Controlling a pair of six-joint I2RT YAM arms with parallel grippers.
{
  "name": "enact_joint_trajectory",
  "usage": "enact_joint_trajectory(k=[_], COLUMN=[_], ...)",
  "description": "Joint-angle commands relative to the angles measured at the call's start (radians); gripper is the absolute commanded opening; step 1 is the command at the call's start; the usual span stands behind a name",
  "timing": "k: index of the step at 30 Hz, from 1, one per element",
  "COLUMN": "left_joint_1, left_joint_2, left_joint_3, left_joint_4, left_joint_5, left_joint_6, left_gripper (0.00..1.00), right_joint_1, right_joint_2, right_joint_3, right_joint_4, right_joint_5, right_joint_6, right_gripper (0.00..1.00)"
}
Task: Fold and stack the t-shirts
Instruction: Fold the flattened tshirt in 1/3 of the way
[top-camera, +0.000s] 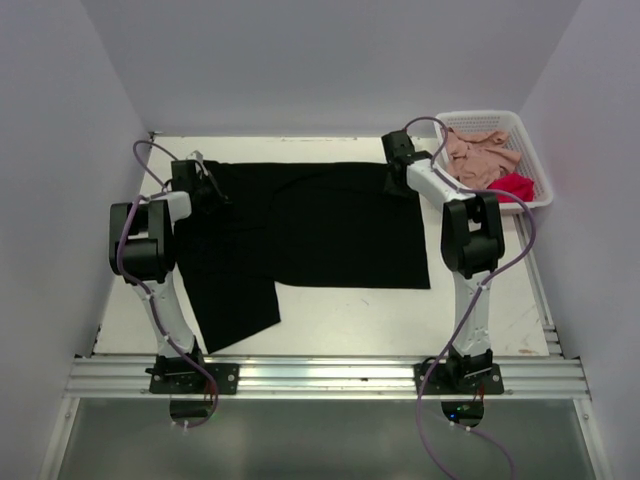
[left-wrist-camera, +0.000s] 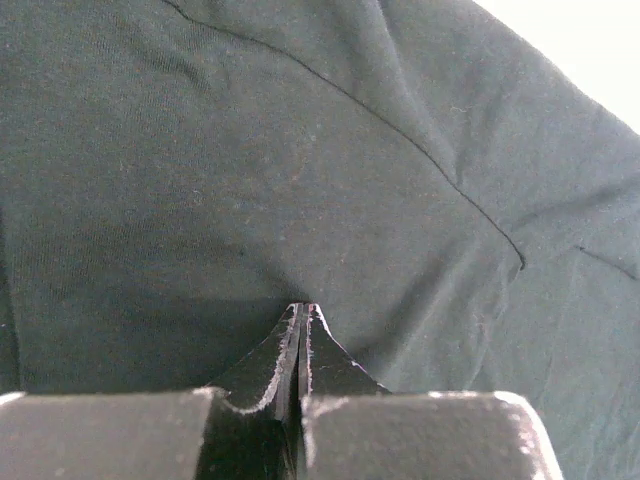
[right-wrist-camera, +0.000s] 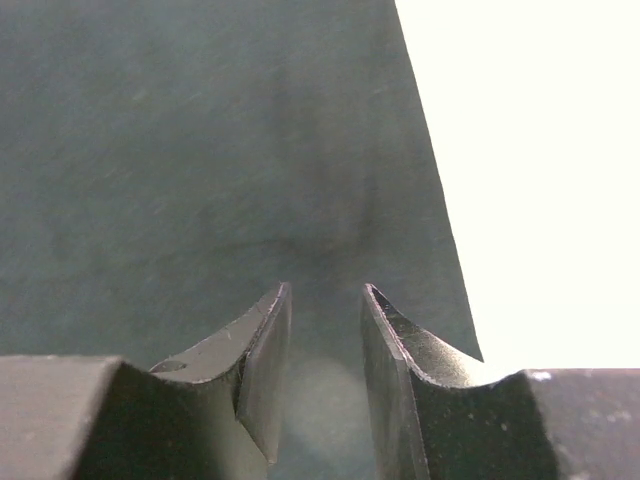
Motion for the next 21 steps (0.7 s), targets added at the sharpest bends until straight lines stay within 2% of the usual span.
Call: enact_joint_trajectory(k=[1, 4, 10, 21], left_joint_1=[0.001, 0.001, 0.003, 0.003], left_joint_2=[0.015, 0.009, 0.004, -0.005], left_joint_3=[0.027, 0.021, 0.018, 0.008], left_joint_4=[0.052, 0.041, 0.013, -0.002], left_joint_5=[0.001, -0.028, -0.071, -0.102], left_joint_6=[0.015, 0.017, 0.018, 0.02], left_gripper=[0.0, 0.0, 0.0, 0.0], right_joint_1=[-0.019, -0.037, -0.063, -0.097], right_joint_2=[-0.07, -0.08, -0.083, -0.041], right_joint_3=[-0.007, -0.021, -0.044, -0.057], right_joint_4=[-0.015, -0.021, -0.017, 0.069], right_joint_5=[0.116, 0.147, 0.109, -0.111], right_joint_6=[0.061, 0.085, 0.1, 0.083], right_gripper=[0.37, 0.37, 0.36, 0.32])
